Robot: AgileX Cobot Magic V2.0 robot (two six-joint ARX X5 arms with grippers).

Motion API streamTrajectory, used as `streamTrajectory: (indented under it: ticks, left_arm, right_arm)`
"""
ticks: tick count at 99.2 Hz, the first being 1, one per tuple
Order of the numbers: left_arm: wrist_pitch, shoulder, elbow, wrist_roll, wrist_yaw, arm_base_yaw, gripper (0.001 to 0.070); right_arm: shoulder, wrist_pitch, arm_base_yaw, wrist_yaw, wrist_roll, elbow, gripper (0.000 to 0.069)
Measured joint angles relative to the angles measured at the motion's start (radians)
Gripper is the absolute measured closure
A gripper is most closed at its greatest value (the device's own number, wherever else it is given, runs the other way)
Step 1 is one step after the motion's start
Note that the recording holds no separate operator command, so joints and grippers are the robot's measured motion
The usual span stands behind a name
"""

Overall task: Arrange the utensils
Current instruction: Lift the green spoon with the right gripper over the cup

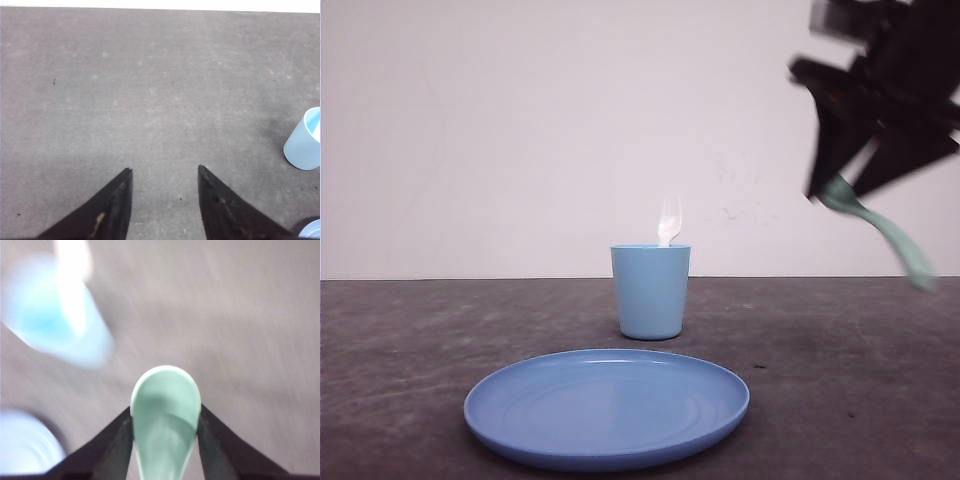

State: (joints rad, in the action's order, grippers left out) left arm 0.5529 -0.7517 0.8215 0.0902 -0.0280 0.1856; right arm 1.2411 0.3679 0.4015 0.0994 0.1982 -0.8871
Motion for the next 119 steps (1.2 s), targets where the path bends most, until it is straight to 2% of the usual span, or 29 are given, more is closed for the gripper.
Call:
streamTrajectory:
  ticks: [29,48,95,119]
  left_arm:
    - [0.0,0.0,0.0,0.0,0.0,0.0,0.047]
    - [0.0,0.0,0.0,0.0,0.0,0.0,0.047]
    - [0.0,0.0,0.0,0.003,0.0,0.0,0.047]
    - [0.0,0.0,0.0,0.003,0.0,0.0,0.047]
  right_arm:
    - [0.03,-0.304,0.104,0.009,0.0,0.0,0.0491]
    - [0.088,-0.43,0.148,0.007,-0.016,-0.039,0.0491]
    - [0.381,-0.462,0.196,0.005,-0.164,-0.325,0.0491]
    - [0.479,-0.504,0.209,0.005,-0.221,-0.352,0.0491]
